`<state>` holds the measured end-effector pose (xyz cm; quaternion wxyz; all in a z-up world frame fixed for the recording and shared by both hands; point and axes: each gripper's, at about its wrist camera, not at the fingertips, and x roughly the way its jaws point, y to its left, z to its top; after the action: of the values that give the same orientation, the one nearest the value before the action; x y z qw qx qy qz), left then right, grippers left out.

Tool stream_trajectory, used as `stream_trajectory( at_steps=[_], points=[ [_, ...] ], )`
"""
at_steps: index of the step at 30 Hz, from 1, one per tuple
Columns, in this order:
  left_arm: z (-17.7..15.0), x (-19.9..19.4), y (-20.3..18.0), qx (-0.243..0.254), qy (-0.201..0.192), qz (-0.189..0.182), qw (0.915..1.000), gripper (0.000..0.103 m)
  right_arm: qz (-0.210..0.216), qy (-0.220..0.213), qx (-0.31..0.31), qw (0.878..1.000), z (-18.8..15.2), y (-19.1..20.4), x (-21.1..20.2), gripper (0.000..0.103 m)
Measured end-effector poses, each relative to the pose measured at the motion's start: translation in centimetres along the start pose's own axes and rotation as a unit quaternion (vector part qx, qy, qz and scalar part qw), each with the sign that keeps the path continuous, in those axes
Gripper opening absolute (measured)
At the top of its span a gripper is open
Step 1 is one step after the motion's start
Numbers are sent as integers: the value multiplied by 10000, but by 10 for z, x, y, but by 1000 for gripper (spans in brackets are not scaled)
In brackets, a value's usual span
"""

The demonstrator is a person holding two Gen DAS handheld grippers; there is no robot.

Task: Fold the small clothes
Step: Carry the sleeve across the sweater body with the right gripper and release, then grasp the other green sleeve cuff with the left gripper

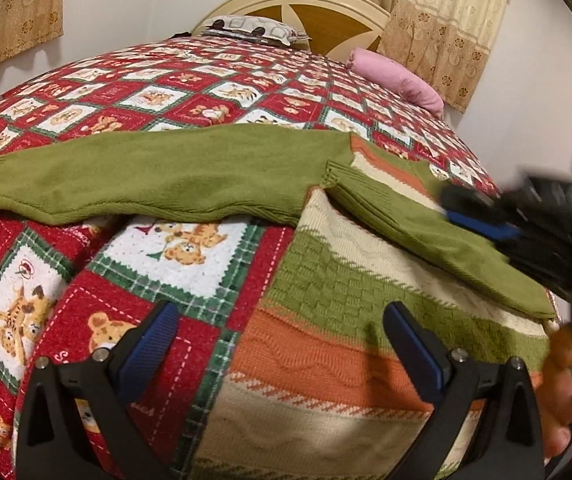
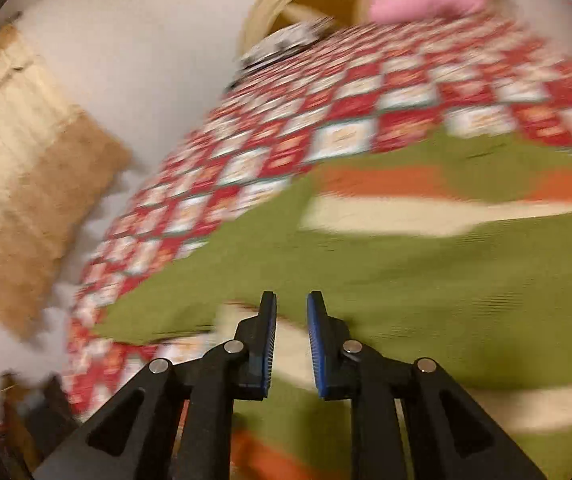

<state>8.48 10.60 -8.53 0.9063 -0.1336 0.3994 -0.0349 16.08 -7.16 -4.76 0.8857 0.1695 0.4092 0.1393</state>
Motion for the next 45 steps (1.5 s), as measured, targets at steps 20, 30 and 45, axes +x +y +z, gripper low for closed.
stream_trajectory(
  at_steps=[20,30,45],
  points=[
    [0,4,-6,212,113,296,9993,103,-3001,-548,338,9517,-46,-165,-95,15],
    [16,-44,60,-362,-206,719,9965,103,-3199,-1094,289,9407,-52,-158,-116,55],
    [71,-26,250,-3042,-318,1414,9415,61,-3166,-1039,648,9406,-54,-171,-116,67]
  ],
)
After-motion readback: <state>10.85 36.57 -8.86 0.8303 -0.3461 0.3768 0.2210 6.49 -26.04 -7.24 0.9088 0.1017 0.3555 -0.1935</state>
